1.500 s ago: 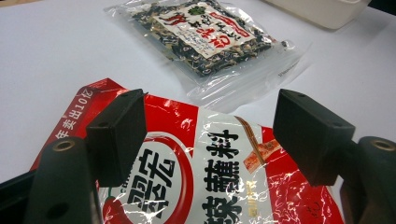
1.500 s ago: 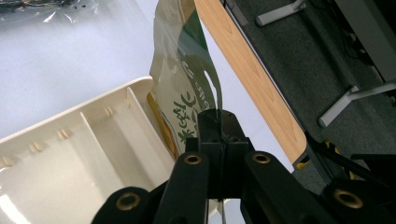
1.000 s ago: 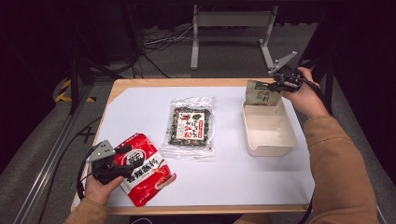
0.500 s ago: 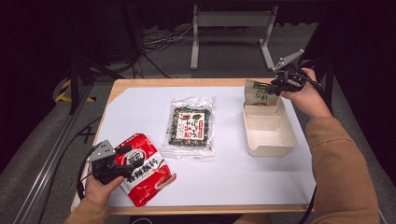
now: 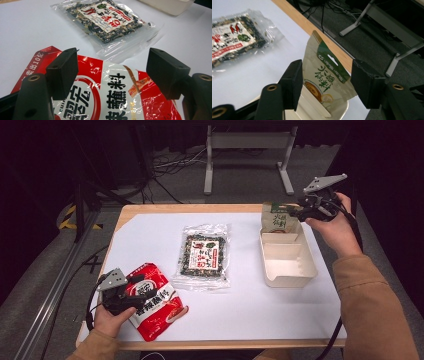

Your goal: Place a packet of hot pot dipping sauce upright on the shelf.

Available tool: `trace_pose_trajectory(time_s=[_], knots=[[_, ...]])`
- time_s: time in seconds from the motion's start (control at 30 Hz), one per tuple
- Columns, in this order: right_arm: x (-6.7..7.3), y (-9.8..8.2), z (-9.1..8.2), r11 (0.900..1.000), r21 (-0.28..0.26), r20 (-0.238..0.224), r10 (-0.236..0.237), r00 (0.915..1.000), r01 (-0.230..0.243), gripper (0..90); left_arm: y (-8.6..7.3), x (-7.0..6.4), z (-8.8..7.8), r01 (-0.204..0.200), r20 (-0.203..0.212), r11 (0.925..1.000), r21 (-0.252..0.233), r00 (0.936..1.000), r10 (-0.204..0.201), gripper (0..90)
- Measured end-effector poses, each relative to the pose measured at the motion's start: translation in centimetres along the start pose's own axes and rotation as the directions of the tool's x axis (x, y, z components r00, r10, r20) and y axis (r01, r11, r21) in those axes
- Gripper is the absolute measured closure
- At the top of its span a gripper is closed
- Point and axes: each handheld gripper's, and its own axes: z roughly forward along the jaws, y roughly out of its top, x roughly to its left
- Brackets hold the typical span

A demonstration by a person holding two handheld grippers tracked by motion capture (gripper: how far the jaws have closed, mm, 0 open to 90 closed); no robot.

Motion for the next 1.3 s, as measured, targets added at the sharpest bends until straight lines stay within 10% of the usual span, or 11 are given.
trace_pose_trajectory(time_s=[0.37,0.9,1.3], knots=[[3.1,-1.2,-2.6,0.983,-0.147,-0.080,0.097,0.9921,-0.108,40.1,0.0,0.0,0.0,0.001,0.001,1.0000,0.001,1.0000,-0.001,26.2],[7.2,-3.1,-2.6,0.927,-0.248,-0.247,0.220,0.9437,-0.281,35.4,0.3,1.4,-0.7,0.056,-0.003,0.9979,0.034,0.9984,-0.056,25.6],[9.6,-3.7,-1.6,0.913,-0.269,-0.271,0.234,0.9339,-0.306,35.9,-0.1,3.3,-2.2,0.100,-0.138,0.9932,0.060,0.9862,-0.091,24.6]])
